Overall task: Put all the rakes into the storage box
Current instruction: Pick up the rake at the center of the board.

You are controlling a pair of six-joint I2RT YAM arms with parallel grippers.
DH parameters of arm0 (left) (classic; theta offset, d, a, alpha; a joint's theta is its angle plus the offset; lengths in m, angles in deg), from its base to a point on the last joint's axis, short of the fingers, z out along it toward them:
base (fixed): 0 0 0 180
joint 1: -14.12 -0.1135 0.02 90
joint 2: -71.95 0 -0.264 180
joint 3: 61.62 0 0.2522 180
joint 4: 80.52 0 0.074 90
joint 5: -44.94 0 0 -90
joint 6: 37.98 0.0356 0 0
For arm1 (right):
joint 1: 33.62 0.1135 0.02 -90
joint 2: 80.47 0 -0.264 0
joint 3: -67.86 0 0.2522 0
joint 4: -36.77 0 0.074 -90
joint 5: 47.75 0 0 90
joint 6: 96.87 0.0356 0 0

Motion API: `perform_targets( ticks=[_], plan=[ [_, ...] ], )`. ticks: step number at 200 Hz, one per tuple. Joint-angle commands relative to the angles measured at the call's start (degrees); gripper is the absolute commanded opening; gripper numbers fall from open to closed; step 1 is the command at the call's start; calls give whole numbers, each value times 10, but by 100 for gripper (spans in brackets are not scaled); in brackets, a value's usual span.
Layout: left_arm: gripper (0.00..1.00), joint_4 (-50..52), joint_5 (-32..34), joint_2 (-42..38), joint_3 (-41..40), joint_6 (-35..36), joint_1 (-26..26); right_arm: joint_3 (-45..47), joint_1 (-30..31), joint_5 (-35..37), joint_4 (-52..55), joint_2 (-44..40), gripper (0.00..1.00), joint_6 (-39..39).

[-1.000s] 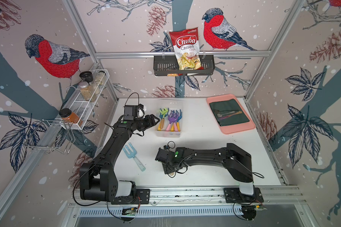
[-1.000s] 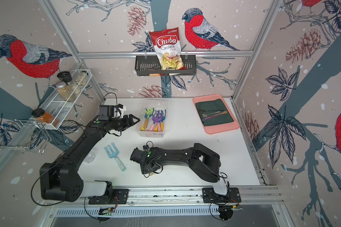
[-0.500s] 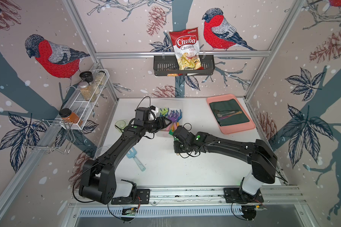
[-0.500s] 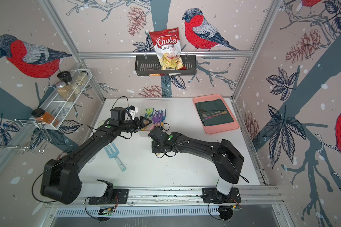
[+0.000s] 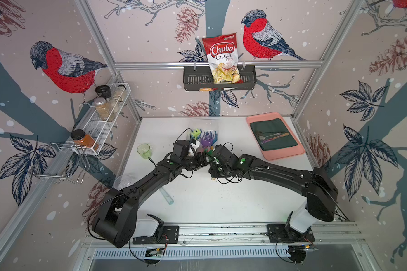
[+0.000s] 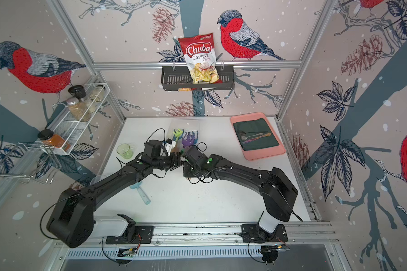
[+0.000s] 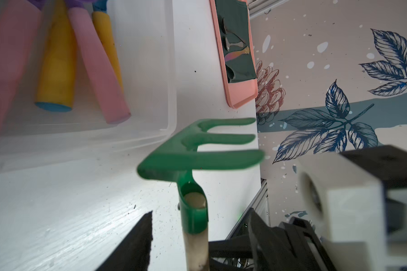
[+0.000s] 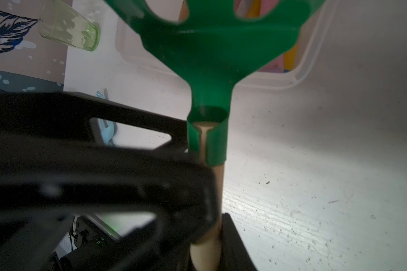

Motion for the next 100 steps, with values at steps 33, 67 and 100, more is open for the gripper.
perform_targets(
  ticks=[33,67,100],
  plan=[
    [45,-80,1,25,1,-21,7,-27,3,-1,2,-2,16,-20],
    [12,-86,2,31,5,-23,9,-33,5,2,7,-2,19,-22],
    [5,-38,17,41,38,12,8,-31,5,14,14,-14,49,-18]
  ],
)
